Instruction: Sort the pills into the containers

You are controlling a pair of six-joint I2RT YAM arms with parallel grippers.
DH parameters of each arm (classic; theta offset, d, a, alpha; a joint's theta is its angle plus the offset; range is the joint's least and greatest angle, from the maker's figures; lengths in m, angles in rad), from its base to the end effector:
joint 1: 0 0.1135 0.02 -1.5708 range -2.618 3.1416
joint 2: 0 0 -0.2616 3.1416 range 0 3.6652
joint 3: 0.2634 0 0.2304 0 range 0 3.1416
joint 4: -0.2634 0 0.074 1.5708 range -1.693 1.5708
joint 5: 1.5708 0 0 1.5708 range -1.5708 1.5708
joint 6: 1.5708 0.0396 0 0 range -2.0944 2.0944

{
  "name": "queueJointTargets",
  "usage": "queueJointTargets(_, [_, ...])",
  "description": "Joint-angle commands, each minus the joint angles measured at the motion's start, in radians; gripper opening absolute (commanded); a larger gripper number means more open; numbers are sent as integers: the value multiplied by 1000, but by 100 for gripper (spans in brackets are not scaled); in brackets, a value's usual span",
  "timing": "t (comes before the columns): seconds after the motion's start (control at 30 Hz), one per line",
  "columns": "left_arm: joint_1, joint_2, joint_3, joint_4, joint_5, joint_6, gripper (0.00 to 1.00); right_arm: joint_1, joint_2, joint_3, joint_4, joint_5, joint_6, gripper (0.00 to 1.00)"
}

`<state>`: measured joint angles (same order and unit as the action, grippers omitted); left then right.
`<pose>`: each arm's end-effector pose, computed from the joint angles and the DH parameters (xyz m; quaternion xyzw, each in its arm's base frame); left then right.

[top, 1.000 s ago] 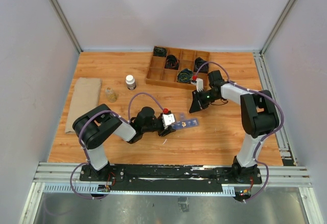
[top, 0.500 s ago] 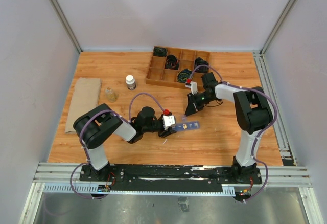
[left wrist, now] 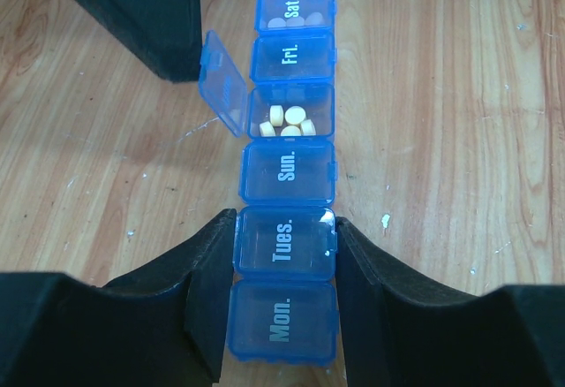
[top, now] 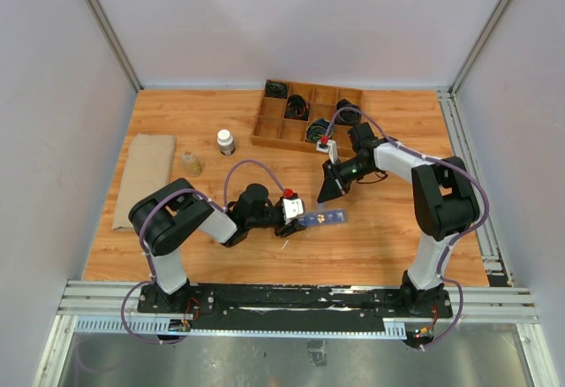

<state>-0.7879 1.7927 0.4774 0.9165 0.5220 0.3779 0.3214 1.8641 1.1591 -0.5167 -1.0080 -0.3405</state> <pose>0.1917 -0.2207 0.1265 0.5622 0.5935 -0.3193 0.4793 0.3087 0.1381 0.1761 -0.3595 0.7883 0.4741 0.1566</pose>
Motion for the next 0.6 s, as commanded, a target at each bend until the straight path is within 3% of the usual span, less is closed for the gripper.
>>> queueJointTargets(0.0, [-7, 32, 13, -45, 3, -17, 31, 29, -74, 8, -112, -19, -142, 8])
queueJointTargets(0.57, [-7, 36, 19, -47, 6, -22, 31, 113, -33, -1, -170, 288, -164, 4])
